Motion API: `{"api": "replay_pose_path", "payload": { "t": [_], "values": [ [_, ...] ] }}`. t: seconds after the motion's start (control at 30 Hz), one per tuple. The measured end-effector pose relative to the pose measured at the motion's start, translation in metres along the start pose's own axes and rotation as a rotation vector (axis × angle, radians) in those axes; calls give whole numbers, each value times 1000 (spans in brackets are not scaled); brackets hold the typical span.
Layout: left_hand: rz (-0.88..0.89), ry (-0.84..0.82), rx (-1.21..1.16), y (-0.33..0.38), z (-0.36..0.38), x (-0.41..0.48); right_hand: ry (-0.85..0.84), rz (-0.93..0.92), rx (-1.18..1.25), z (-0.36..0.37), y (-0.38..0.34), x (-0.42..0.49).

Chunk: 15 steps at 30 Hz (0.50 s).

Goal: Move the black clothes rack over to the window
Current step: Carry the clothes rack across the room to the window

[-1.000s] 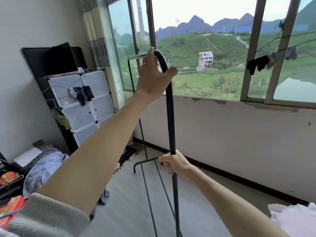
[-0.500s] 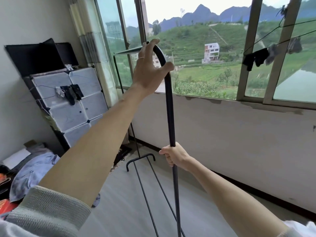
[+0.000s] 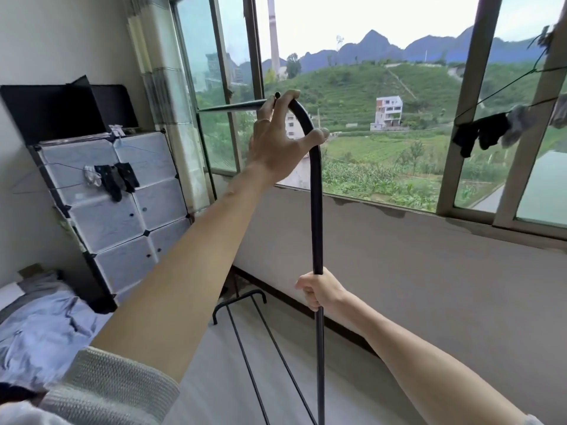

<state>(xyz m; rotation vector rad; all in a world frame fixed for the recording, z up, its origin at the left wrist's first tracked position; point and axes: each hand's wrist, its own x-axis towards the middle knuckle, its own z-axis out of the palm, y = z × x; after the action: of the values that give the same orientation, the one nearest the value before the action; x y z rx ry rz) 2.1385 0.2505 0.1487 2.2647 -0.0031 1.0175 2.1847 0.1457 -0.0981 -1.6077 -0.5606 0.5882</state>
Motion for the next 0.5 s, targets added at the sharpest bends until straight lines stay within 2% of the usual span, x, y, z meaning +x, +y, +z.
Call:
{"api": "replay_pose_path", "payload": {
  "t": [0.5],
  "values": [
    [-27,62,-68,-34,117,109,28,-41,1,-110,9,125]
  ]
}}
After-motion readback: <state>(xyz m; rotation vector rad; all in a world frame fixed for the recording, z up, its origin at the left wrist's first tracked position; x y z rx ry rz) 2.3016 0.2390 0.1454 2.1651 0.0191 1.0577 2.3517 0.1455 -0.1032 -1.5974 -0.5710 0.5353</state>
